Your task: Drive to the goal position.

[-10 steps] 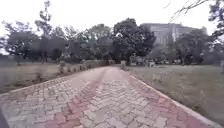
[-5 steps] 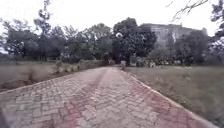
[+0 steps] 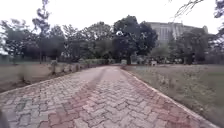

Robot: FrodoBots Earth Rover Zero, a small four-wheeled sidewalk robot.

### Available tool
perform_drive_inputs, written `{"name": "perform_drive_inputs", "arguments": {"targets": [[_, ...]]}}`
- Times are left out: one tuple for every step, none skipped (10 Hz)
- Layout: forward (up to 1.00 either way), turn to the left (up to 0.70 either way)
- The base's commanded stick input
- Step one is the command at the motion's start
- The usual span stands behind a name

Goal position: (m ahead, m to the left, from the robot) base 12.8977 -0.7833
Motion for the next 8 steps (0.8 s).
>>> {"name": "perform_drive_inputs", "arguments": {"targets": [[0.7, 0.0], [0.7, 0.0], [0.7, 0.0], [0.7, 0.0], [0.7, 0.0], [0.7, 0.0], [0.7, 0.0], [0.7, 0.0]]}}
